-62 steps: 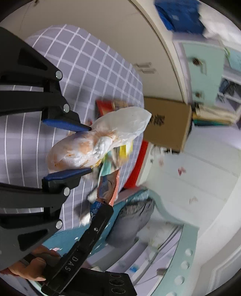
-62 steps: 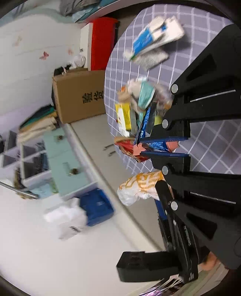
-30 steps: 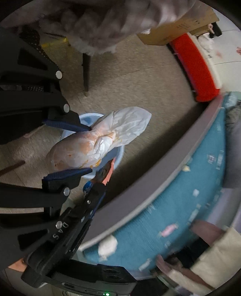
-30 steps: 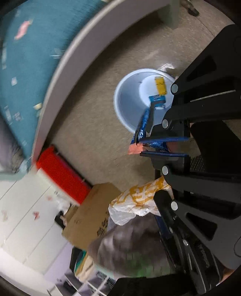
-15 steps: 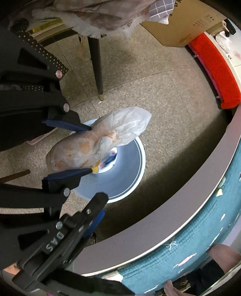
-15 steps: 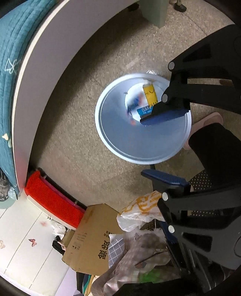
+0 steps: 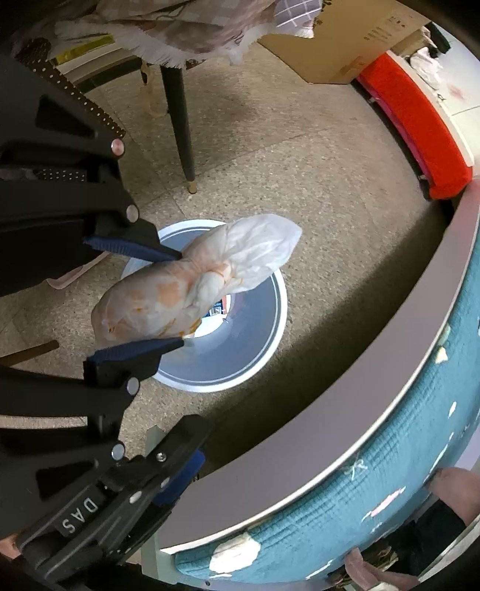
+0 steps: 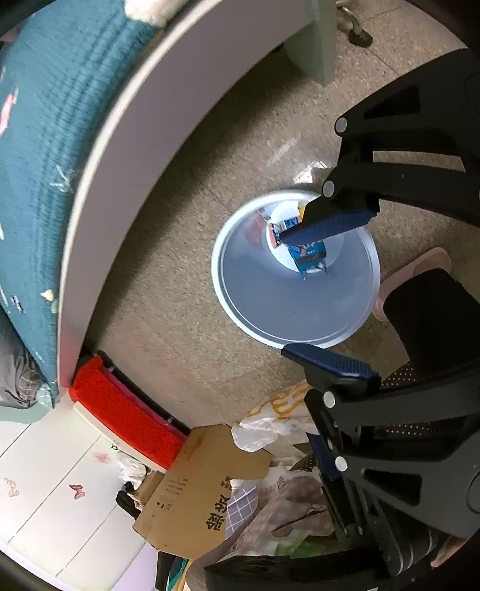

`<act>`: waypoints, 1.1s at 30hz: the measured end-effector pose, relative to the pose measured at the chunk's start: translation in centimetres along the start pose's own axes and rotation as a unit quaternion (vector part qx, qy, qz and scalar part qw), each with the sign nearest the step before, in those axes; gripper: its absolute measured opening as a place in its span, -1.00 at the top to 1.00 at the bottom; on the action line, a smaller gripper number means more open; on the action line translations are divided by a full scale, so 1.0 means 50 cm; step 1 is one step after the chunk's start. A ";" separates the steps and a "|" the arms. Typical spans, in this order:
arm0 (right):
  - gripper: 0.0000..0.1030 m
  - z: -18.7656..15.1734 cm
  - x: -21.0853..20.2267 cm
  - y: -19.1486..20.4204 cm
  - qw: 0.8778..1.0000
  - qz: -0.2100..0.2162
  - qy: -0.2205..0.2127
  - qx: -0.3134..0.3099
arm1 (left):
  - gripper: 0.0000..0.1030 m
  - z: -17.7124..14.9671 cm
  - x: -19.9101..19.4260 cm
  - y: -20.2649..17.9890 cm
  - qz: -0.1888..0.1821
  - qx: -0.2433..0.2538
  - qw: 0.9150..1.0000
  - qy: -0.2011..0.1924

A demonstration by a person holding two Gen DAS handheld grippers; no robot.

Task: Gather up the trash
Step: 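Carry both items over the bucket and open both tools to drop them, then move both tools back over the table toward the green insoles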

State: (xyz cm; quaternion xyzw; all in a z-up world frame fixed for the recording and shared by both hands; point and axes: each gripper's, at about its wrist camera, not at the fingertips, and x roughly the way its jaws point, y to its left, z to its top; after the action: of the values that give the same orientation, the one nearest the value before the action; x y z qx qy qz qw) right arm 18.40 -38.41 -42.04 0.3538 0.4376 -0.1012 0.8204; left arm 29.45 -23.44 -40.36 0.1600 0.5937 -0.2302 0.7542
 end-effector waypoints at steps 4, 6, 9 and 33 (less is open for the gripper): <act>-0.11 0.007 -0.035 -0.002 1.000 0.003 -0.017 0.000 | 0.13 0.002 -0.032 -0.020 0.001 0.008 1.000 -0.020; -0.12 0.010 -0.055 -0.005 1.000 0.007 -0.027 0.003 | -0.10 0.003 -0.053 -0.026 0.004 0.013 0.999 -0.037; -0.13 0.015 -0.088 -0.007 0.999 0.014 -0.040 0.006 | -0.46 0.000 -0.086 -0.032 0.023 0.019 0.998 -0.064; -0.28 -0.028 -0.497 0.141 0.978 0.070 -0.183 -0.079 | -0.49 -0.146 -0.544 -0.089 0.043 0.021 0.960 -0.274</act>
State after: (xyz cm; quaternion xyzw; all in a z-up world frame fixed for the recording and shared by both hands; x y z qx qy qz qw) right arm 6.01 -35.90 -19.49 0.2929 0.2613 -0.0717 0.9170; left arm 15.93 -19.15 -15.61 0.1315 0.3516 -0.2450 0.8939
